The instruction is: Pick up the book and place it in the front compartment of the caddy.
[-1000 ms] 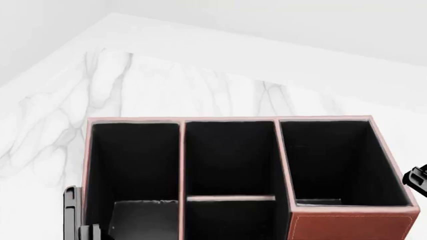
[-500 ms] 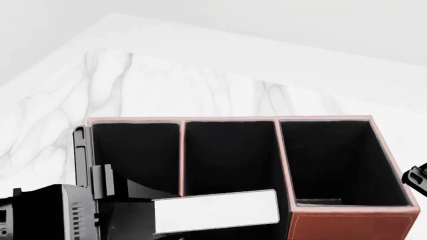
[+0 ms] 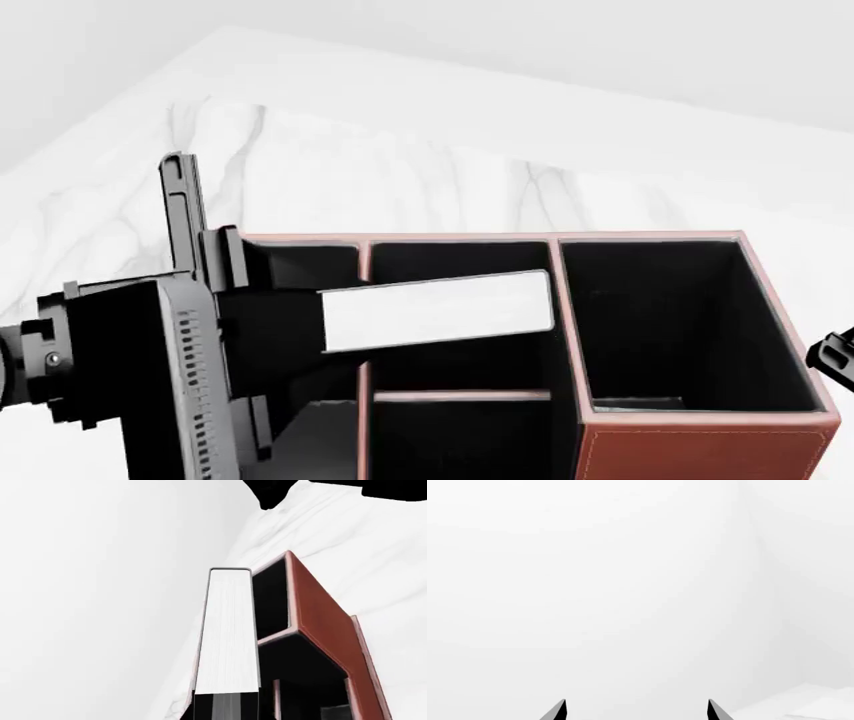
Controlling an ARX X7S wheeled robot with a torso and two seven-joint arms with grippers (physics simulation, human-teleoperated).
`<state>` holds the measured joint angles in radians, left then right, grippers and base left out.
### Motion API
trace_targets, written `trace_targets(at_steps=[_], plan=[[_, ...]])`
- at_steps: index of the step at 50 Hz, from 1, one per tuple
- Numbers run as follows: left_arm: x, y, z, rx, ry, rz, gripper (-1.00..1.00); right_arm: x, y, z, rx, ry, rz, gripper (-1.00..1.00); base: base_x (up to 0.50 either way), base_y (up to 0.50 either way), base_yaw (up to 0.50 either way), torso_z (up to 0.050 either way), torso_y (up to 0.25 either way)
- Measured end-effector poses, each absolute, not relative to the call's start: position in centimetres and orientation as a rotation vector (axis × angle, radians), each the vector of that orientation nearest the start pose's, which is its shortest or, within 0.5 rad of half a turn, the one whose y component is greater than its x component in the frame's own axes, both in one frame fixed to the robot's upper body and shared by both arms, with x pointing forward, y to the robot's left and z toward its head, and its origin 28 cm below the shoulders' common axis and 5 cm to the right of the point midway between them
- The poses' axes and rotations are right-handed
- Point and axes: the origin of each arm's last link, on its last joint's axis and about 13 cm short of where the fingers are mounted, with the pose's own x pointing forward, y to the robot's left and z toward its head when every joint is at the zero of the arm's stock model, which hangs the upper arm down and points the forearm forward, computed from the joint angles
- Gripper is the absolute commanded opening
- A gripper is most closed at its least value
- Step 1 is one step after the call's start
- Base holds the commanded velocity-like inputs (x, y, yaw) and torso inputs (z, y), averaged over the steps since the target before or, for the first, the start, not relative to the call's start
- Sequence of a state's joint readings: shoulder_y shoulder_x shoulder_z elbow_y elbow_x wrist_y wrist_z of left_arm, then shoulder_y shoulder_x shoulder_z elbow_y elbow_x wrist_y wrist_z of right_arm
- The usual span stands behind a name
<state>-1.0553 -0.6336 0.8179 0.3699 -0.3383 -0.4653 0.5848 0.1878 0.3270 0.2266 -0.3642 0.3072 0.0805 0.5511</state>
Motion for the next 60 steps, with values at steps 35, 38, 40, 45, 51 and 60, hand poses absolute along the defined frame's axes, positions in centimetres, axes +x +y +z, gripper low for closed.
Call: trace_targets(at_steps=[35, 38, 40, 45, 51, 60], plan=[[34.1, 19.9, 22.9, 0.897, -0.386, -1.125, -1.00, 23.5, -19.7, 15.1, 0.102, -0.524, -0.647, 1.00, 0.00, 0.00, 0.00, 0.000, 0.001], [34.3, 19.9, 22.9, 0.881, -0.374, -1.131, -1.00, 23.5, -19.7, 15.1, 0.103, -0.524, -0.647, 1.00, 0.00, 0.00, 0.00, 0.000, 0.004], [34.5, 19.8, 22.9, 0.866, -0.365, -1.137, -1.00, 23.5, -19.7, 15.1, 0.103, -0.524, -0.647, 1.00, 0.00, 0.00, 0.00, 0.000, 0.000], [34.7, 19.8, 23.0, 0.826, -0.333, -1.160, -1.00, 23.5, -19.8, 15.1, 0.103, -0.524, -0.648, 1.00, 0.00, 0.00, 0.00, 0.000, 0.002], [35.0, 19.8, 23.1, 0.771, -0.292, -1.182, -1.00, 23.5, -19.8, 15.1, 0.103, -0.524, -0.649, 1.00, 0.00, 0.00, 0.00, 0.000, 0.002], [36.2, 19.9, 23.3, 0.702, -0.211, -1.194, -1.00, 23.5, -19.8, 15.1, 0.103, -0.524, -0.650, 1.00, 0.00, 0.00, 0.00, 0.000, 0.001]])
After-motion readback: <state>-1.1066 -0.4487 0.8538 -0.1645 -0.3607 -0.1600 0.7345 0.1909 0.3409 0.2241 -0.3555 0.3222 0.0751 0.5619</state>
